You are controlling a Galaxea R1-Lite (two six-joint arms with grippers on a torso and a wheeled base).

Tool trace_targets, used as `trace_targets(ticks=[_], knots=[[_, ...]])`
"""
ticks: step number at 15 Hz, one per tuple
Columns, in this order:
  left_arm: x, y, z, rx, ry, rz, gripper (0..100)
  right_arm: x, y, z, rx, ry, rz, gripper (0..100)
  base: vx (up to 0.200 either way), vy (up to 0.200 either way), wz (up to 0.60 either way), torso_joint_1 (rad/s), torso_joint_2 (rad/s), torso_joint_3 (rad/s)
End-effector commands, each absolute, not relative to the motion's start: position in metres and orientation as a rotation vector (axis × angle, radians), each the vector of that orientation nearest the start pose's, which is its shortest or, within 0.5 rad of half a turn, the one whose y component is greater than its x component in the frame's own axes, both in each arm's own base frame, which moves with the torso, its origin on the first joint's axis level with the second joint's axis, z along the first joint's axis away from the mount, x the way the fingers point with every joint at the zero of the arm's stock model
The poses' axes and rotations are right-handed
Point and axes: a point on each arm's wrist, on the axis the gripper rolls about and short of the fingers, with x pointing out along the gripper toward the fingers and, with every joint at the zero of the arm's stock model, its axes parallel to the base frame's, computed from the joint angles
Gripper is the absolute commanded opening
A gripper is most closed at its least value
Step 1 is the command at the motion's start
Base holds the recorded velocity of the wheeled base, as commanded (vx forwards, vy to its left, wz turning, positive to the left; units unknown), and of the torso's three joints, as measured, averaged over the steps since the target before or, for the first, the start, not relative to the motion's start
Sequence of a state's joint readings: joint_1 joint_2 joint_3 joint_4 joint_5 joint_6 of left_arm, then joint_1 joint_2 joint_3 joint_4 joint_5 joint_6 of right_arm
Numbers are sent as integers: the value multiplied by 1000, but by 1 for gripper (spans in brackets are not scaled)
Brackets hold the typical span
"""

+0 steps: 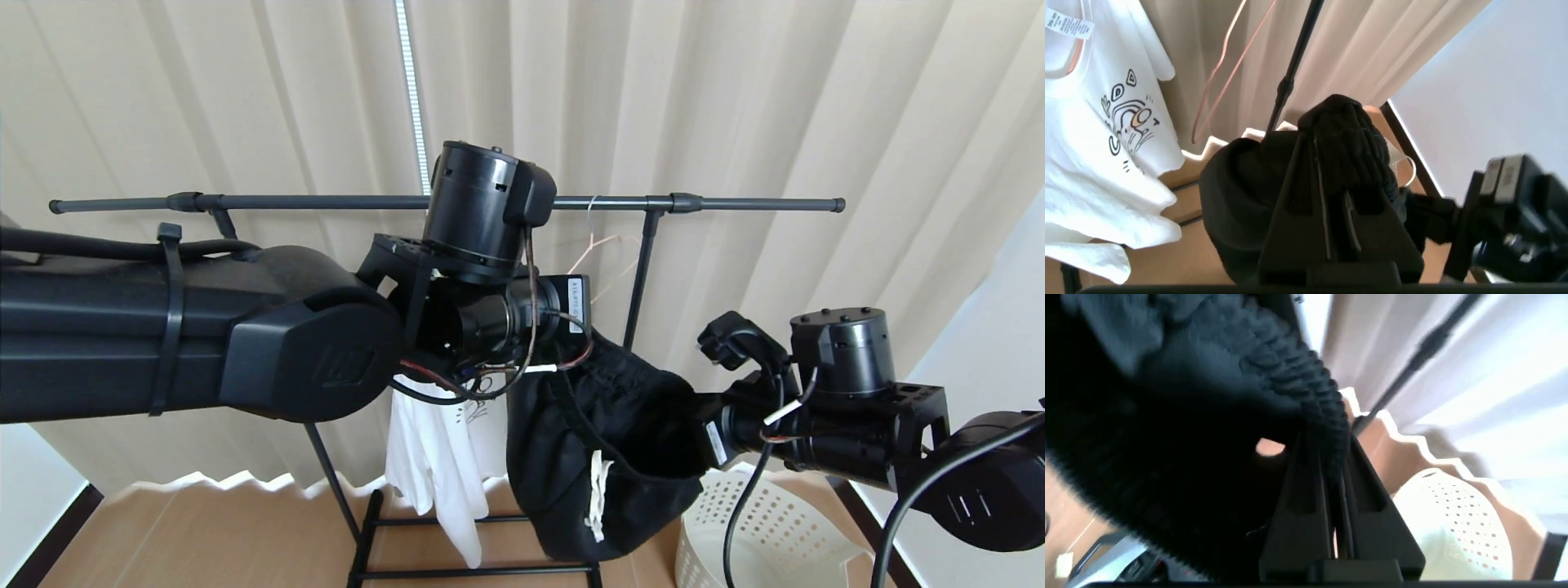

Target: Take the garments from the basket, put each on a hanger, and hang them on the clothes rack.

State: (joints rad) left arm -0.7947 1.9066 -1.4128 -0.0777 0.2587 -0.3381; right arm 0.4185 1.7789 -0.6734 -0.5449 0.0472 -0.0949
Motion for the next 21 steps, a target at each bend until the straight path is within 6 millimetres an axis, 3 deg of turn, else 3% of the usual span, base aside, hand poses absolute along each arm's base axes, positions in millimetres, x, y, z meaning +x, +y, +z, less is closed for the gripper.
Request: trace_targets(ticks=[1,3,5,8,13,14,17,19,21], knots=[[266,-263,214,-78,483,-452,0,271,105,135,-182,473,432,0,0,0,0,0,0,0],[260,-256,207,-46,508,-451,0,266,102,145,-181,439,416,0,0,0,0,0,0,0],[250,-246,186,5,571,-440,0,258,104,153,-200,409,352,0,0,0,0,0,0,0],[240,-246,177,31,603,-451,0,243,109,164,-219,366,322,0,0,0,0,0,0,0],[236,-246,167,43,628,-506,0,242,112,166,-259,348,302,0,0,0,0,0,0,0],[236,-246,163,43,632,-509,100,242,112,167,-259,345,299,0,0,0,0,0,0,0],[236,-241,149,56,620,-548,100,247,105,169,-256,341,249,0,0,0,0,0,0,0],[233,-231,151,49,612,-611,100,250,103,172,-253,333,225,0,0,0,0,0,0,0],[248,-223,157,38,580,-593,100,249,101,170,-258,342,211,0,0,0,0,0,0,0]])
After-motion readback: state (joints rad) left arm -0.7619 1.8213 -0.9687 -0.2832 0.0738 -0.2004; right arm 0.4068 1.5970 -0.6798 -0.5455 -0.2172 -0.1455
